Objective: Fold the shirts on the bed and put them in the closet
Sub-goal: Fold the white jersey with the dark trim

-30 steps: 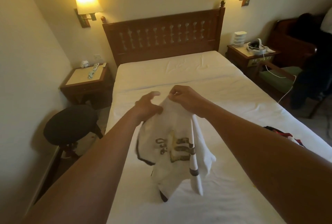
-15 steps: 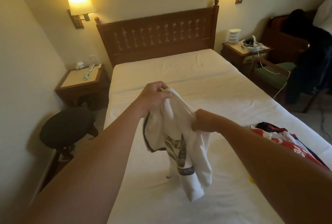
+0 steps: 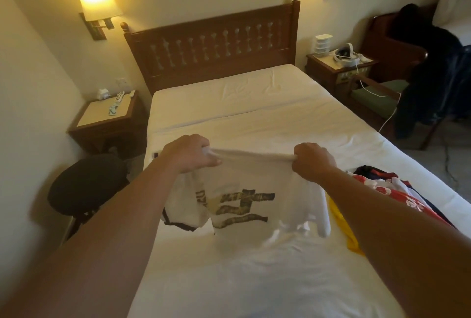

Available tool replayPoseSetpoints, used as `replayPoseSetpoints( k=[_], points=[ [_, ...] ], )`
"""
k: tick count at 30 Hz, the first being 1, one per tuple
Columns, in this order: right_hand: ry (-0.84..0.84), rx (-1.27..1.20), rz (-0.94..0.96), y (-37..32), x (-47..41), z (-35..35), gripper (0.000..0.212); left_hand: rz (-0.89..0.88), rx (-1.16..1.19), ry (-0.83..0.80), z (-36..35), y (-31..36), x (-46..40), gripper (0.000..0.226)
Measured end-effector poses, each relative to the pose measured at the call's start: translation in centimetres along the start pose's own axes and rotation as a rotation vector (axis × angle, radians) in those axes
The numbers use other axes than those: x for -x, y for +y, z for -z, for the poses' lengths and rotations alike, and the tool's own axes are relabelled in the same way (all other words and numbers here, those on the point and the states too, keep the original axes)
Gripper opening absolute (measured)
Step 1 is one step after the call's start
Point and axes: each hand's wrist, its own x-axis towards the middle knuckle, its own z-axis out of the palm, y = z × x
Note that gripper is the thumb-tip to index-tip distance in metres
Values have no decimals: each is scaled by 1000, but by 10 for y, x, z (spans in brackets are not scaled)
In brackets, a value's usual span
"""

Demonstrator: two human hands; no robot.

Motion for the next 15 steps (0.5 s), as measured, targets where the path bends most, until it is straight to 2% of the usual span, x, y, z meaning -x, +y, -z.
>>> replayPoseSetpoints(
  k=[3, 6, 11, 15],
  points=[
    [27, -73, -47, 12, -2, 3, 7, 71, -34, 25, -7, 7, -6, 48],
    [66, -190, -101, 27, -7, 5, 15, 169, 67, 101, -17, 18, -16, 49],
    [45, -184, -176, 74, -16, 2, 17, 297, 304, 210, -30, 48, -33, 49],
    [14, -136, -185, 106, -16, -4, 15, 431, 585, 317, -44, 74, -41, 45]
  ],
)
